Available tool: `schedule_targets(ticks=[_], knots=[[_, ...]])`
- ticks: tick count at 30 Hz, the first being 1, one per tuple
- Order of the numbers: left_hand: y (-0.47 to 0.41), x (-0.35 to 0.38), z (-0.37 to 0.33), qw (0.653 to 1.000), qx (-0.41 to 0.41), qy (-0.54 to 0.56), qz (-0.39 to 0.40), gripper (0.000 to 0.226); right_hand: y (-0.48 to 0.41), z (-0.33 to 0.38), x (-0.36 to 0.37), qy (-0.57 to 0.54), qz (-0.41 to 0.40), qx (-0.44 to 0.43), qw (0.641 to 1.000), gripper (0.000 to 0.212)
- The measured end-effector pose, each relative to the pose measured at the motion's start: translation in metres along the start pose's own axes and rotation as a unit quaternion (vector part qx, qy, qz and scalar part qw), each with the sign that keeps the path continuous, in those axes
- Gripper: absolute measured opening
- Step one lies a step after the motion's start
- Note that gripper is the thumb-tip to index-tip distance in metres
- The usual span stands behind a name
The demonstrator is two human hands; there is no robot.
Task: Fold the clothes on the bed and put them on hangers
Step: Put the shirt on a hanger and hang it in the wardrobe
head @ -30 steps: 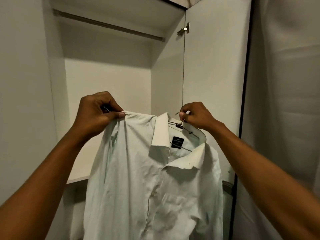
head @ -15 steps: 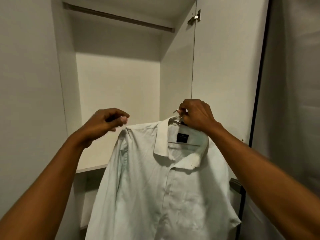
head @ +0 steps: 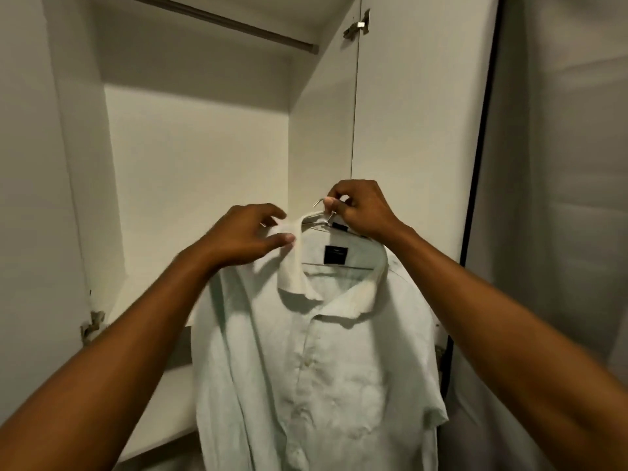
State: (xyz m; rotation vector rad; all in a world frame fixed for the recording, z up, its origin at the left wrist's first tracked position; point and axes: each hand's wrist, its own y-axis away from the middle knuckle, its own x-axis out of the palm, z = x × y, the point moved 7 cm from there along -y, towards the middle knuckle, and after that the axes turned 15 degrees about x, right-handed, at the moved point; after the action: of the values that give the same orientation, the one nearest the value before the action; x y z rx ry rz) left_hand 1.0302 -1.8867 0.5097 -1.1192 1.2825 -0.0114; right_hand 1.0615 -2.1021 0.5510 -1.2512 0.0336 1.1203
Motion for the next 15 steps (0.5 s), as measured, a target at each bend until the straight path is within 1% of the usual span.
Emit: schedule_targets(ticks=[2,5,7,9,10,11,13,15], knots=[[-0.023,0.016,-0.012,0.999,0.019,-0.034,-0.035,0.018,0.0,0.006,0.003,-0.041,0.019,0.001,0.999,0.02],[-0.035,0.016,0.004,0.994,-0.02,-0.002,-0.106,0.021,0.001,-0.013,-0.002,-0.089,0.079,0.028,0.993,0.023],[-0.033,0.011,0.019,0.991,-0.037,0.022,-0.129,0.023,0.006,-0.048,-0.011,-0.115,0.149,0.094,0.978,0.027],[-0.029,0.009,0.034,0.987,-0.049,0.053,-0.14,0.023,0.015,-0.083,-0.019,-0.103,0.198,0.143,0.964,0.031],[-0.027,0.009,0.04,0.986,-0.053,0.071,-0.143,0.022,0.019,-0.096,-0.02,-0.09,0.208,0.148,0.963,0.027],[-0.026,0.009,0.047,0.984,-0.058,0.086,-0.145,0.022,0.021,-0.104,-0.021,-0.09,0.205,0.149,0.963,0.02],[-0.026,0.01,0.058,0.98,-0.074,0.114,-0.145,0.022,0.02,-0.111,-0.024,-0.123,0.16,0.155,0.967,0.004],[-0.027,0.009,0.062,0.975,-0.088,0.137,-0.149,0.021,0.01,-0.099,-0.026,-0.171,0.116,0.153,0.966,0.011]])
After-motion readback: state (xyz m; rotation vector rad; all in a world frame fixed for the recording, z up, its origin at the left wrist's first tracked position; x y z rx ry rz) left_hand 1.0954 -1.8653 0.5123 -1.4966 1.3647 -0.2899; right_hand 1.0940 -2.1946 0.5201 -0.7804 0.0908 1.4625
